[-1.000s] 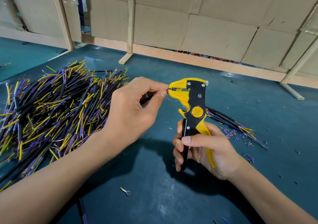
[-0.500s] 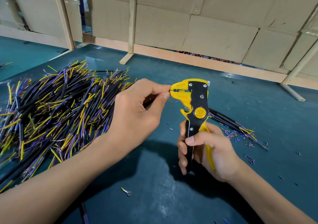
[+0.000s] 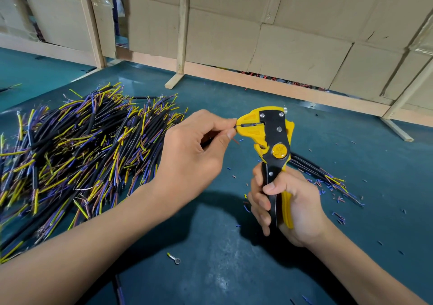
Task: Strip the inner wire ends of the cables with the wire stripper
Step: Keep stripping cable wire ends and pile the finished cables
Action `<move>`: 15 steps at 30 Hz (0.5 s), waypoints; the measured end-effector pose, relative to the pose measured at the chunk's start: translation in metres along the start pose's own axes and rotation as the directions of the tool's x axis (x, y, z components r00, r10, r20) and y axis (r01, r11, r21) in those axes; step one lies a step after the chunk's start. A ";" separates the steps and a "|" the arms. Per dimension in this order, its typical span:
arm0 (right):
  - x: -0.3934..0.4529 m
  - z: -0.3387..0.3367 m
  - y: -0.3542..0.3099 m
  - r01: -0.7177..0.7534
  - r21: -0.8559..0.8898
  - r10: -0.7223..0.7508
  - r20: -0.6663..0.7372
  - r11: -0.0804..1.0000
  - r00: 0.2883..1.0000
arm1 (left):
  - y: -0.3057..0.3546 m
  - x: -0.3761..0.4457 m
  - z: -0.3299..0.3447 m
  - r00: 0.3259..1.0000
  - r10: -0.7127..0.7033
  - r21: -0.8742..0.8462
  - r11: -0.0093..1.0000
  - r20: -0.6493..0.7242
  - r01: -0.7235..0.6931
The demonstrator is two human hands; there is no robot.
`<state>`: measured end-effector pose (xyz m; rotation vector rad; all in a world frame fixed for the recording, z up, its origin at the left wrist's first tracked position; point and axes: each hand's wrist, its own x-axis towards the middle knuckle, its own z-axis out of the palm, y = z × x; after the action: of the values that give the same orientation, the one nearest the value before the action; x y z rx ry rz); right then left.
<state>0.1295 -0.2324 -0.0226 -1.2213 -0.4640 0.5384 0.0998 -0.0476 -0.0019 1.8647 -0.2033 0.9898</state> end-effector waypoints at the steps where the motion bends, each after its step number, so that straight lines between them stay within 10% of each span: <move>1: 0.000 0.000 0.000 0.000 0.005 0.000 0.005 1.000 1.000 | 0.001 0.000 0.000 1.000 0.000 -0.003 1.000 0.001 0.000; 15: 0.002 -0.006 -0.001 -0.082 0.046 0.078 0.092 0.996 0.993 | 0.012 0.031 -0.029 0.939 -0.094 0.019 0.995 0.332 0.093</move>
<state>0.1349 -0.2354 -0.0228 -1.1746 -0.4767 0.6720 0.0975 -0.0215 0.0336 2.0171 -0.3111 0.6048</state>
